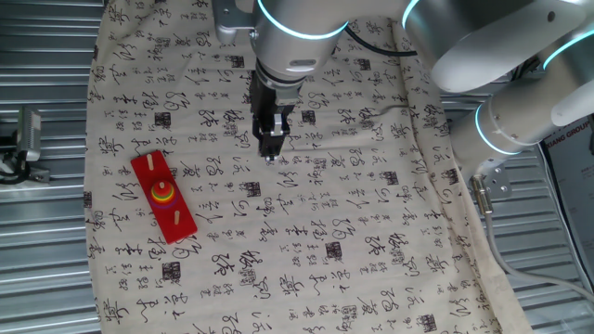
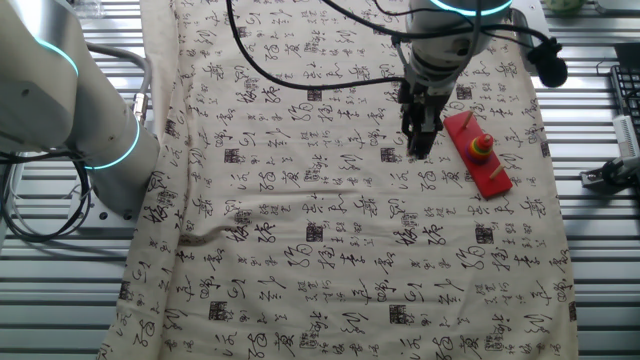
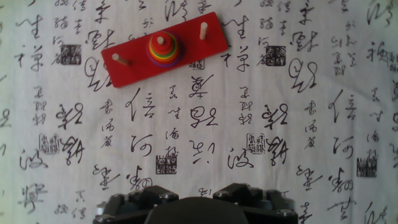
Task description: Take out one Hanoi block and throw it aside
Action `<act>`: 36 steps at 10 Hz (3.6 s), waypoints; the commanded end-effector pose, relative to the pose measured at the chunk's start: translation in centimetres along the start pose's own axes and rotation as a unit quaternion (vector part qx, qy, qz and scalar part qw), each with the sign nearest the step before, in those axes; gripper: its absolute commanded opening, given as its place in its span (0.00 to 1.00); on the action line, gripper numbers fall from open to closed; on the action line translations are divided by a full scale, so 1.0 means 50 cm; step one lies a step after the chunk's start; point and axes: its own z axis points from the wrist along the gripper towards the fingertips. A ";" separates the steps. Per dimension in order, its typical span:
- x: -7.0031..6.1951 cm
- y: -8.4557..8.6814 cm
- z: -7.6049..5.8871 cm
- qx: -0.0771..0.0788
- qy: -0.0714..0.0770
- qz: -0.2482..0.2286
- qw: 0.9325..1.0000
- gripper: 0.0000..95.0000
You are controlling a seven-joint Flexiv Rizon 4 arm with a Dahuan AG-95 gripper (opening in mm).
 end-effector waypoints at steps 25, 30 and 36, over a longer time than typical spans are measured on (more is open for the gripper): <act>-0.069 0.017 0.033 -0.004 -0.007 -0.020 1.000 0.00; -0.081 0.025 0.043 -0.004 -0.012 -0.028 1.000 0.00; -0.114 0.033 0.063 -0.007 -0.029 -0.031 0.999 0.00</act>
